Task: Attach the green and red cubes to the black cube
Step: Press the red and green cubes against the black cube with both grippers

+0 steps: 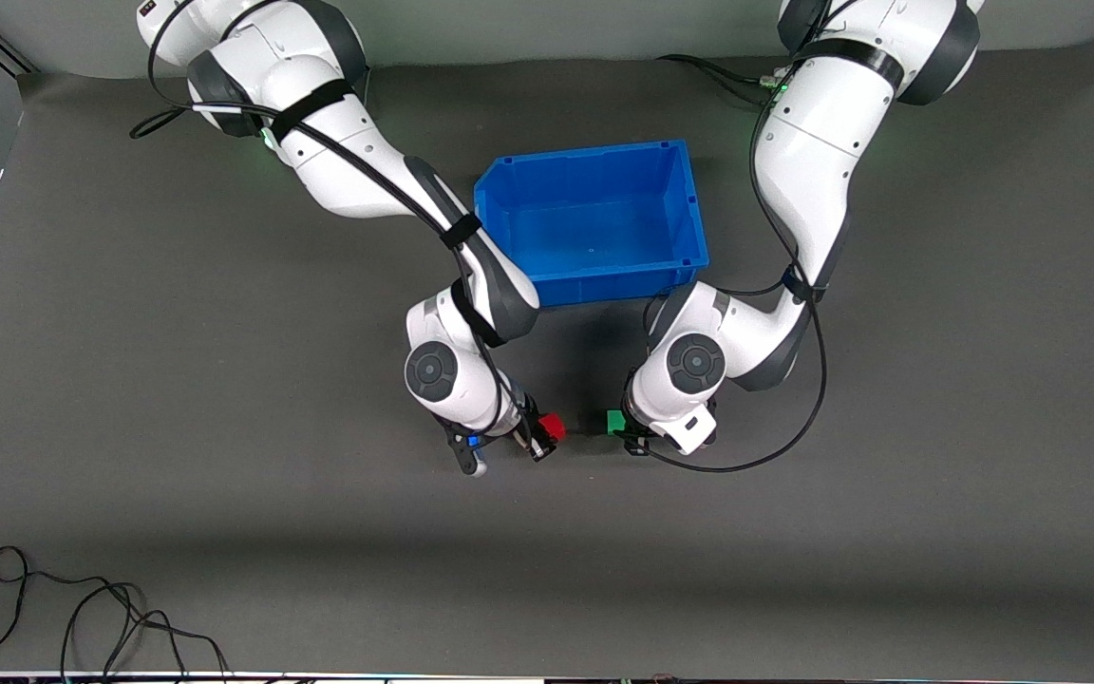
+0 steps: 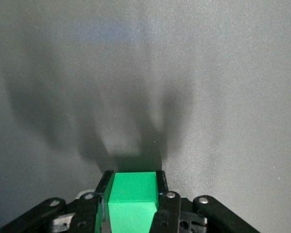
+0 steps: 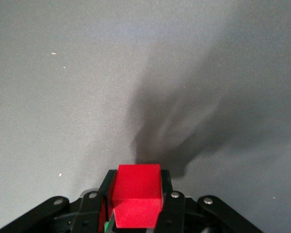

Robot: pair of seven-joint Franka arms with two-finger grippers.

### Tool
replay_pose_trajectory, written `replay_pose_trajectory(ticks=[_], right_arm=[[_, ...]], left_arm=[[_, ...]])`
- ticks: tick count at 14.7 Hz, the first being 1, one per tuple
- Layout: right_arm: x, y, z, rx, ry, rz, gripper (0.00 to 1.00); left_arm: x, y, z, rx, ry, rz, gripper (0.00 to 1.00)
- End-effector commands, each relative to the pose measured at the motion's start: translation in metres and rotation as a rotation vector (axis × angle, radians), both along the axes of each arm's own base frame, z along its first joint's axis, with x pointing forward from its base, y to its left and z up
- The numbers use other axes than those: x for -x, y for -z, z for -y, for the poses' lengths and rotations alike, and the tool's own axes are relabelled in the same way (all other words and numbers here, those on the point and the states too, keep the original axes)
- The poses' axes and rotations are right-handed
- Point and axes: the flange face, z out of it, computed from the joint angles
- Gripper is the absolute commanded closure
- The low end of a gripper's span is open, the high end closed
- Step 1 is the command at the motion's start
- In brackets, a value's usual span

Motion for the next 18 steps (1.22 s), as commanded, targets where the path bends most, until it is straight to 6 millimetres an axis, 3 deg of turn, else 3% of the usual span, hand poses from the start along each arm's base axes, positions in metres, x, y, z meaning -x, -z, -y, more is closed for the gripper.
replay_pose_trajectory(ticks=[1,7,12,13,14,15,16,17,18], right_arm=[[0.0,-0.002,-0.015,-0.008,0.057,0.023,0.84],[0.01,0.005,-0.03,-0.026,0.149,0.019,0.86],[0.012,0.01,-0.03,-0.026,0.2,-0.006,0.85],[0.012,0.01,-0.03,-0.028,0.202,-0.007,0.85],[0.011,0.01,-0.029,-0.037,0.212,-0.014,0.85],[0.011,0.009,-0.029,-0.05,0.222,-0.023,0.84],[0.01,0.009,-0.028,-0.055,0.229,-0.027,0.79],[0.011,0.009,-0.028,-0.055,0.229,-0.029,0.59],[0.009,0.009,-0.026,-0.056,0.233,-0.029,0.32]], left_arm=[[-0.002,0.001,0.007,0.001,-0.032,0.005,1.0],[-0.002,-0.003,0.014,0.007,-0.028,0.012,1.0],[-0.001,0.001,0.013,0.003,-0.02,0.011,1.0],[-0.001,0.001,0.013,0.003,-0.014,0.012,0.94],[-0.001,0.001,0.013,0.001,-0.006,0.013,0.85],[-0.001,-0.001,0.013,0.0,-0.002,0.017,0.6],[-0.002,-0.002,0.014,0.0,-0.003,0.022,0.26],[-0.001,-0.004,0.018,-0.001,0.004,0.027,0.0],[-0.001,-0.008,0.02,-0.003,0.01,0.032,0.0]])
